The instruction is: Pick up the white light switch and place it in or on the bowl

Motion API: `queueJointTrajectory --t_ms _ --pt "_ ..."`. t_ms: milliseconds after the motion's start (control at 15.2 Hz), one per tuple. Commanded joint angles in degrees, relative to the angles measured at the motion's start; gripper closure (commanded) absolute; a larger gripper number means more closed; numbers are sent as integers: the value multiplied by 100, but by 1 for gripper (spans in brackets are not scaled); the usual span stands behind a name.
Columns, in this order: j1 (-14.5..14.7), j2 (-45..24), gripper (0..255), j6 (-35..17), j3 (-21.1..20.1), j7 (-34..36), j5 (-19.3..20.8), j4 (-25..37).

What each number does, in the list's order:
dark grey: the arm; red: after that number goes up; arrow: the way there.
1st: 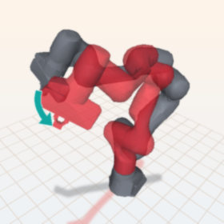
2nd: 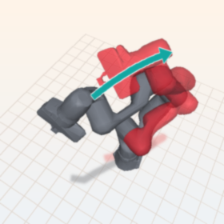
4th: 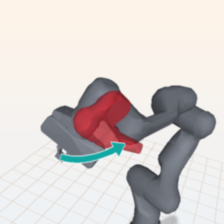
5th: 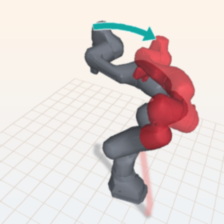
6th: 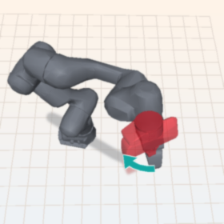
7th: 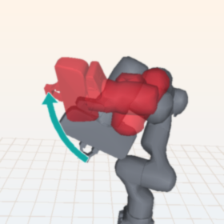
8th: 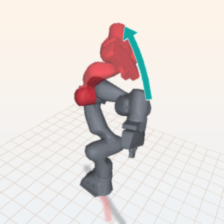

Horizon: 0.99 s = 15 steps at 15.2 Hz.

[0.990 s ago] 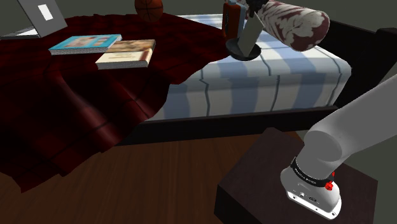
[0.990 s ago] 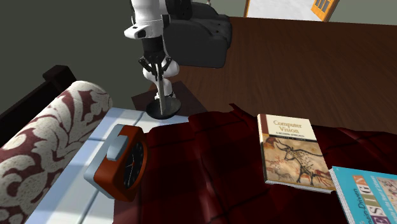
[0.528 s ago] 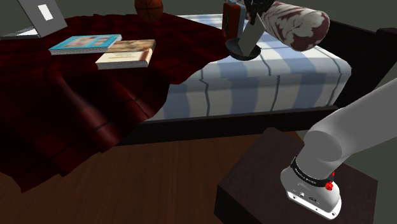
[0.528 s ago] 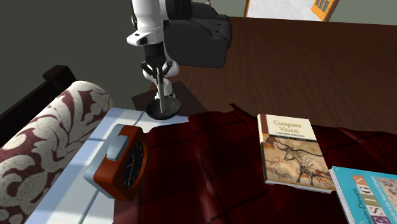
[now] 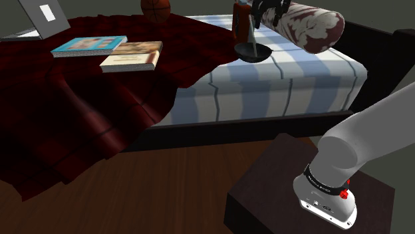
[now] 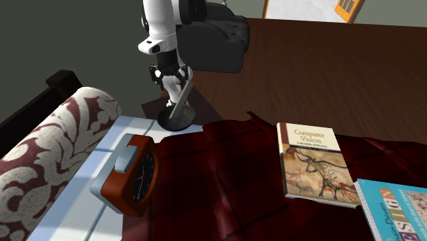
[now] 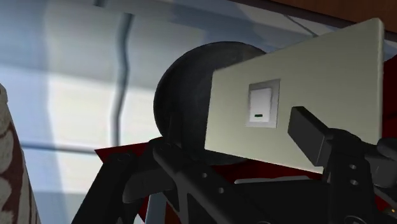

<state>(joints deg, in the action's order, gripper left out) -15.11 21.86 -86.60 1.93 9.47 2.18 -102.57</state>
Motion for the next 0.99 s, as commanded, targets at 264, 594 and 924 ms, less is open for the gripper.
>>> queueJointTrajectory --t_ms 264,594,924 --pt "-2 -205 0 413 4 -17 -1 582" --pt "1 -370 0 786 -2 -24 -5 1119" --pt "1 -370 0 786 -2 -24 -5 1119"
